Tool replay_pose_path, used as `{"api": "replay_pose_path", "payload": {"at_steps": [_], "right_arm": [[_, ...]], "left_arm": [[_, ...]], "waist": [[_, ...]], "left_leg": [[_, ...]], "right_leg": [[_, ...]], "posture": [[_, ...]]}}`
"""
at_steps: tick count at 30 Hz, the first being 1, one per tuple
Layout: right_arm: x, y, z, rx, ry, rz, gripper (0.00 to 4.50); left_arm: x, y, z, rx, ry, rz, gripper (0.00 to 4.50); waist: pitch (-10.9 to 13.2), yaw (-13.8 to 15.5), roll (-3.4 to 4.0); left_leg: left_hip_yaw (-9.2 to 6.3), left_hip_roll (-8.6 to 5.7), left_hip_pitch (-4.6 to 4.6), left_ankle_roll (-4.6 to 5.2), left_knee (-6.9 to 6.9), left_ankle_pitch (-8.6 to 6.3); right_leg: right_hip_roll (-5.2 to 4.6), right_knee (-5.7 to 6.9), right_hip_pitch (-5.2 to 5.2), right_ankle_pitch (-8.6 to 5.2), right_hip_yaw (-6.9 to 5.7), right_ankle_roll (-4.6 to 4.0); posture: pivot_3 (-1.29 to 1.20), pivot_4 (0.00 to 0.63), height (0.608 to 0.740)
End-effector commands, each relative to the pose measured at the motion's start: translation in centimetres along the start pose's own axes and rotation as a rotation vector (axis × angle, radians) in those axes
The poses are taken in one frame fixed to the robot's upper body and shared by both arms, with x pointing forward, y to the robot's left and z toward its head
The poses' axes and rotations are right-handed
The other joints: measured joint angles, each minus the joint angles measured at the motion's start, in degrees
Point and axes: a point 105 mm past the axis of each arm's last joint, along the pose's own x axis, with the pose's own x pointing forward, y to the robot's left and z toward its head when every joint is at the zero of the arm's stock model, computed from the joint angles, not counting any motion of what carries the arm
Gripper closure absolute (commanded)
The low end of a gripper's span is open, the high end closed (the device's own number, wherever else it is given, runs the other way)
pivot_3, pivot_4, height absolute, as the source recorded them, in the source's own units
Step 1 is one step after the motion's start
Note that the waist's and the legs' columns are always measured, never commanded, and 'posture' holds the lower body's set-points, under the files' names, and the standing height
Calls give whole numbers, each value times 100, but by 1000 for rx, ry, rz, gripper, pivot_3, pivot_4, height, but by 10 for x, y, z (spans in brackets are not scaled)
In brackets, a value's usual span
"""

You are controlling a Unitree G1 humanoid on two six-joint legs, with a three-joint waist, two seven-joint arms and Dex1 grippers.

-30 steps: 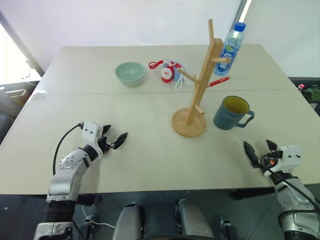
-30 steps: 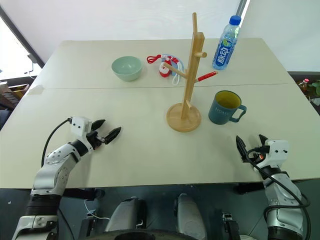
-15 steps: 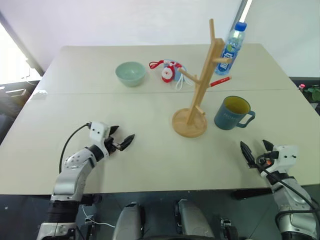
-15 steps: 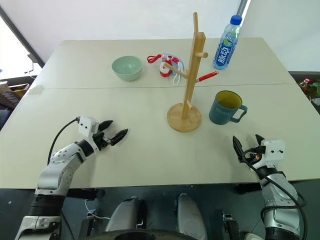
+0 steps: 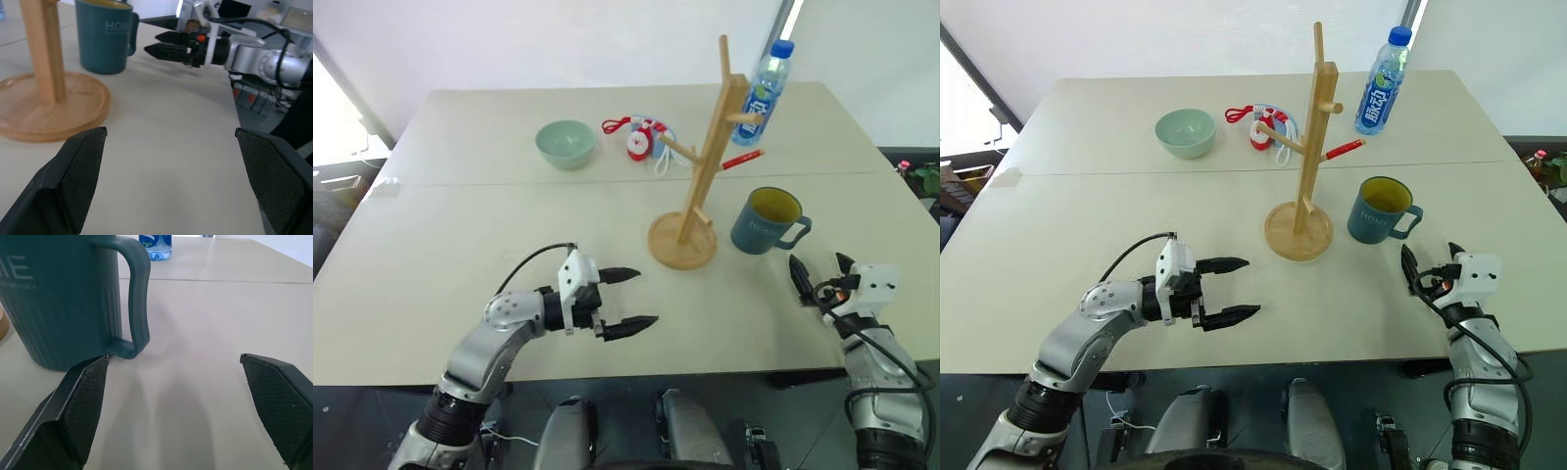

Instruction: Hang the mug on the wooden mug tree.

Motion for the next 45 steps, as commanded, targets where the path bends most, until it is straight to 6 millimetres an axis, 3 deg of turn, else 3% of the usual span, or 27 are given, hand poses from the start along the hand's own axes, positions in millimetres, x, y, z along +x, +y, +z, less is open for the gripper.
{"api": "replay_pose_path", "payload": {"at_steps": [1, 22, 25, 31, 38, 45], "right_arm": [[5, -4, 11, -28, -40, -13, 48], [44, 2, 10, -13, -47, 10, 48], [46, 6, 12, -1, -58, 41, 1337], [46, 16, 13, 2, -63, 88, 4478], [37, 27, 26, -160, -70, 189, 4478], [15, 46, 93, -588, -150, 516, 4478]], "left_arm": [[4, -5, 10, 31, -17, -37, 0], [4, 3, 11, 64, -17, 8, 0], [3, 2, 11, 64, -14, 9, 0], [2, 4, 11, 68, -9, 13, 0], [1, 5, 10, 67, -5, 19, 0], [-2, 9, 9, 69, 6, 17, 0]], "waist": [[0, -4, 0], [0, -11, 0], [0, -13, 0], [0, -10, 0], [0, -4, 2], [1, -24, 7]], "left_leg": [[0, 0, 0, 0, 1, 0], [-2, 1, 6, -1, 9, 2], [-2, 1, 7, -1, 9, 2], [-2, 2, 8, -1, 10, 2], [-5, 3, 9, -1, 13, 2], [-4, -3, 11, -1, 20, 2]], "right_leg": [[5, 0, 1, 0, 1, 1], [37, 6, 6, 1, 8, 4], [38, 8, 7, 2, 8, 5], [38, 9, 9, 2, 9, 6], [37, 9, 13, 2, 8, 5], [37, 11, 15, 2, 8, 7]], "posture": [[0, 150, 740], [0, 150, 740], [0, 150, 740], [0, 150, 740], [0, 150, 740], [0, 150, 740]]}}
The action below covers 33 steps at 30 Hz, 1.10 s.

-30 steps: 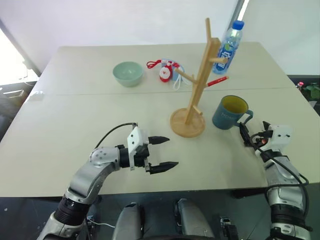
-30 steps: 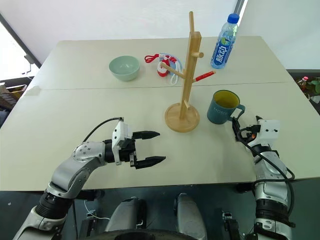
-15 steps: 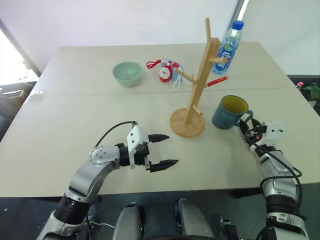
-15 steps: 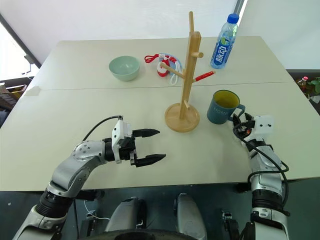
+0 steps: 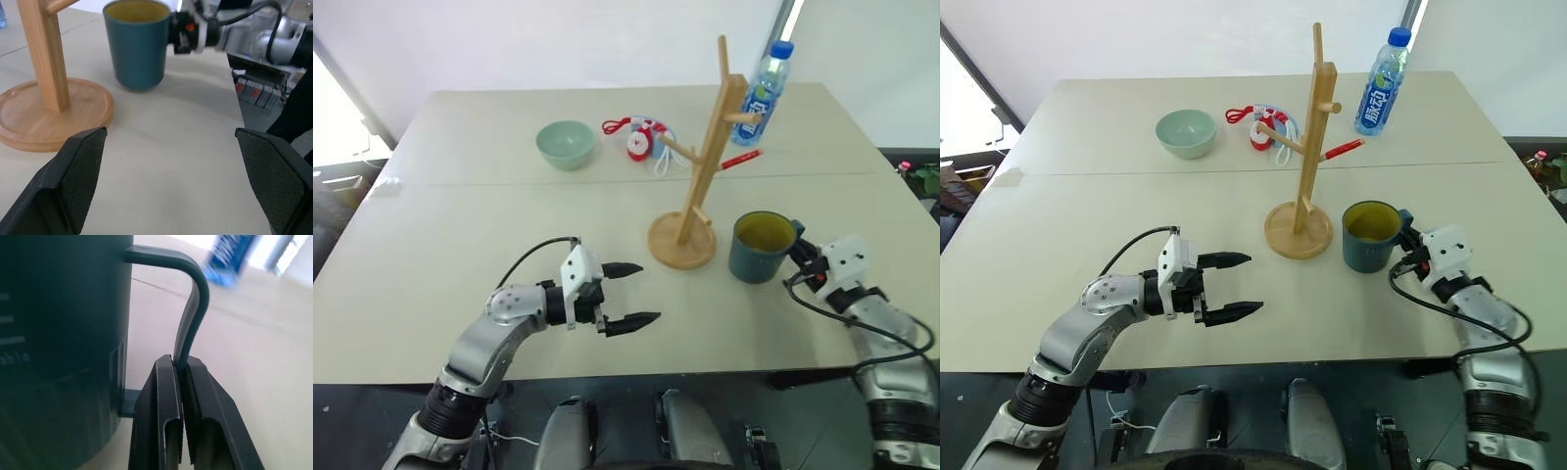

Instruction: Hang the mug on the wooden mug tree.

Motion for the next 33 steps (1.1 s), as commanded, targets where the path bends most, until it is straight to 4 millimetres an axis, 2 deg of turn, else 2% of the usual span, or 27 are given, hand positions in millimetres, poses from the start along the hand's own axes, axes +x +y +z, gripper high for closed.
{"api": "replay_pose_path", "payload": {"at_steps": [1, 5, 9, 15, 24, 27, 33], "right_arm": [[0, -6, 49, -186, -105, 118, 4478], [8, -14, 75, -272, -140, 194, 4478], [22, -16, 89, -349, -158, 252, 4478], [40, -33, 96, -472, -147, 294, 4478], [53, -48, 112, -555, -195, 322, 4478], [57, -49, 118, -561, -221, 315, 4478], [61, -52, 124, -582, -232, 314, 4478]], "left_arm": [[-1, 3, 8, 37, -17, -9, 0], [2, 7, 11, 45, -24, -23, 0], [3, 11, 16, 49, -43, -19, 0], [0, 12, 17, 51, -48, 2, 0], [-5, 11, 17, 49, -51, 31, 0], [-5, 12, 21, 53, -72, 42, 0], [-7, 22, 50, 63, -182, 72, 0]], "waist": [[2, -13, -5], [4, 6, -7], [4, 2, -7], [5, 7, -7], [6, 3, -6], [6, 6, -5], [6, 15, -5]], "left_leg": [[0, 1, 2, 0, 4, 0], [0, 5, 3, 0, 33, 0], [-2, 5, 1, 0, 44, 0], [-1, 2, -3, 1, 43, -1], [-3, 8, -2, 2, 43, -1], [-5, 11, -2, 2, 43, -1], [-6, 11, -2, 1, 44, -1]], "right_leg": [[3, 0, 2, 0, -1, 0], [14, 13, 13, -1, -13, -3], [10, 16, 19, -1, -14, -3], [3, 13, 17, 0, -12, -2], [0, 13, 17, 0, -12, -3], [-2, 14, 16, 0, -11, -3], [-10, 14, 17, 1, -11, -3]], "posture": [[0, 150, 740], [0, 150, 740], [0, 150, 740], [0, 150, 740], [0, 150, 740], [0, 150, 740], [0, 150, 740]]}}
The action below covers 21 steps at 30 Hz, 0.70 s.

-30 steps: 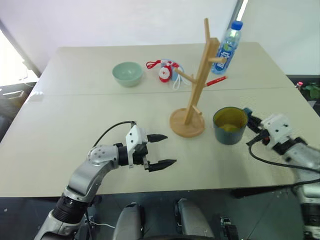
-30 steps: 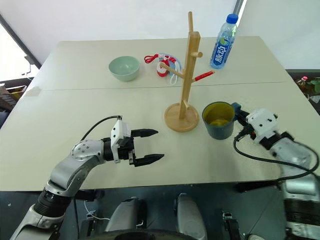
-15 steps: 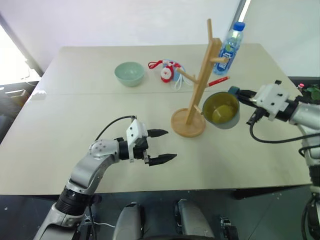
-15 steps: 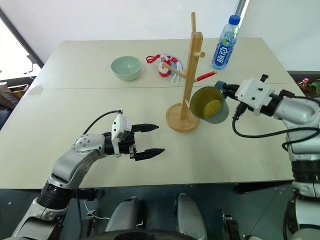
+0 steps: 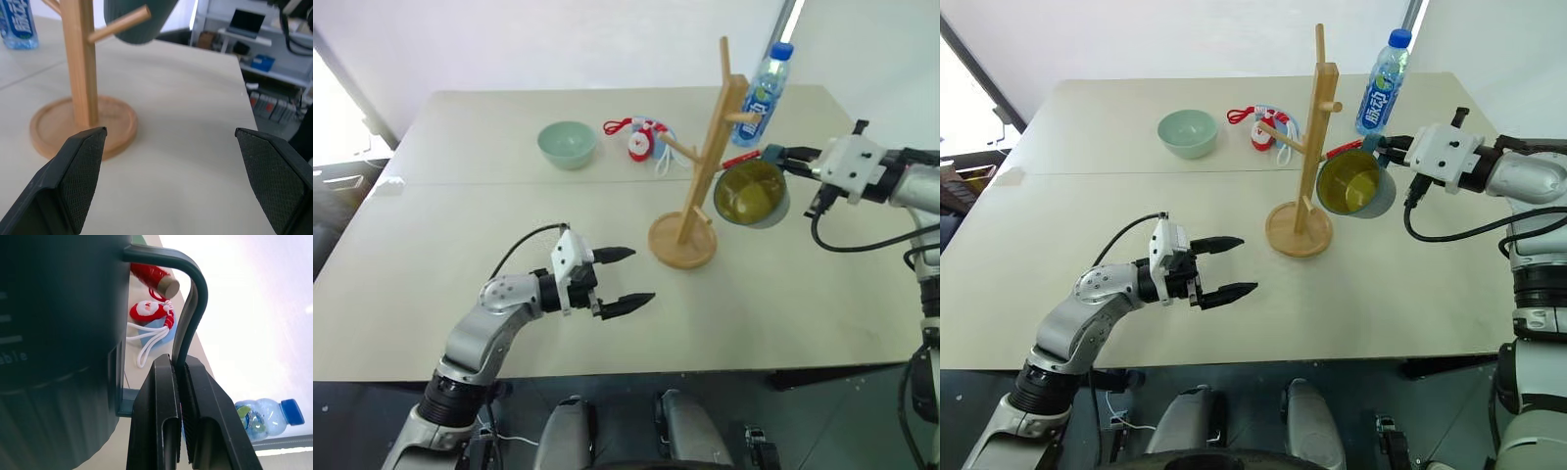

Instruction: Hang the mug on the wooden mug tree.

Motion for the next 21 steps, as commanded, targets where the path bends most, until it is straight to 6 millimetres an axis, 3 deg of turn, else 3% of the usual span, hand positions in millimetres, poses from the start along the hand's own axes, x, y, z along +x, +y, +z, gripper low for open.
{"api": "replay_pose_path", "payload": {"at_steps": [1, 9, 21], "right_arm": [[-1, -16, 10, -46, -24, -36, 4478], [6, -16, 8, -51, -29, -19, 4478], [19, -14, 8, -50, -37, 19, 4478]], "left_arm": [[1, 4, 31, 57, -93, 2, 0], [2, 8, 55, 87, -150, -10, 0], [5, 6, 62, 108, -164, -17, 0]], "waist": [[0, 0, 0], [0, -15, 0], [0, -15, 0]], "left_leg": [[0, 0, -1, 0, 0, 0], [1, -2, 0, 0, 0, 0], [1, -2, 2, -1, 0, 0]], "right_leg": [[0, 0, 0, 0, 0, 0], [1, 0, 0, 1, 0, 1], [1, 1, 1, 1, 0, 1]], "posture": [[0, 150, 740], [0, 150, 740], [0, 150, 740]]}}
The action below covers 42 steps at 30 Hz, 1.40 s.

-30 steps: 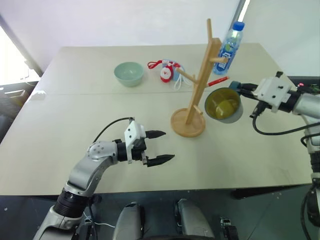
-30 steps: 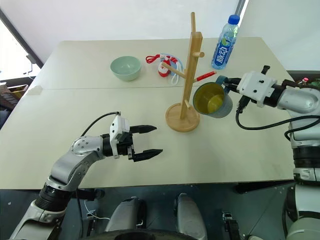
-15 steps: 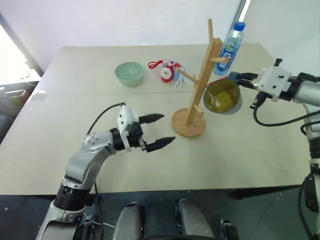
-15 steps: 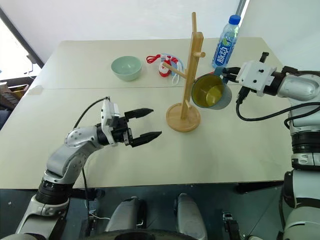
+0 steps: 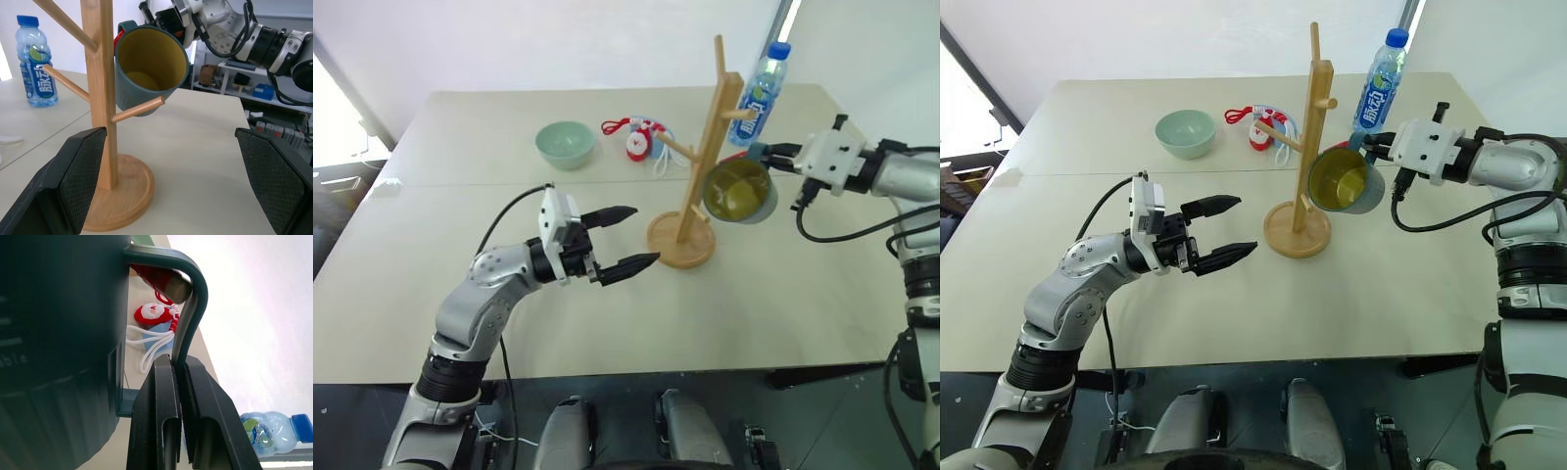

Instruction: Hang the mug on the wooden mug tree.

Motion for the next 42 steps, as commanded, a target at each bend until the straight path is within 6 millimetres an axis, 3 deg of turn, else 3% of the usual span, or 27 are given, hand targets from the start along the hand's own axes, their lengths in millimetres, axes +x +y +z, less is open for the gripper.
{"api": "replay_pose_path", "payload": {"at_steps": [1, 26, 29, 32, 39, 42], "right_arm": [[1, -11, 10, -34, -30, -17, 4478], [5, -11, 13, 52, -61, 100, 4478], [6, -12, 15, 45, -67, 100, 3551], [5, -15, 15, -7, -52, 86, 2159], [-11, -33, 15, -77, -12, -20, 2159], [-31, -45, 14, -62, 5, -102, 2159]], "left_arm": [[3, -3, 19, 60, -52, -18, 0], [7, -5, 21, 74, -53, -24, 0], [7, -6, 21, 74, -54, -21, 0], [6, -5, 21, 73, -53, -18, 0], [6, -3, 19, 66, -49, -6, 0], [1, 3, 14, 53, -38, 30, 0]], "waist": [[0, 1, 0], [0, 2, 0], [0, 2, 0], [0, 2, 0], [0, 12, 1], [1, 16, 2]], "left_leg": [[0, 0, 0, 0, 0, 0], [-1, 0, 1, -1, 0, 0], [-1, 1, 1, -1, 0, 0], [-1, 1, 1, -1, 0, 0], [0, 0, 0, -1, 0, 1], [-1, -2, -2, -1, 0, 1]], "right_leg": [[0, 0, 0, 0, 0, 0], [-2, 2, 1, 1, 0, 0], [-2, 2, 0, 1, 0, 0], [-3, 2, 0, 1, 0, 0], [-4, 2, 0, 0, 0, -1], [-7, 1, 0, 0, 0, -1]], "posture": [[0, 150, 740], [0, 150, 740], [0, 150, 740], [0, 150, 740], [0, 150, 740], [0, 150, 740]]}}
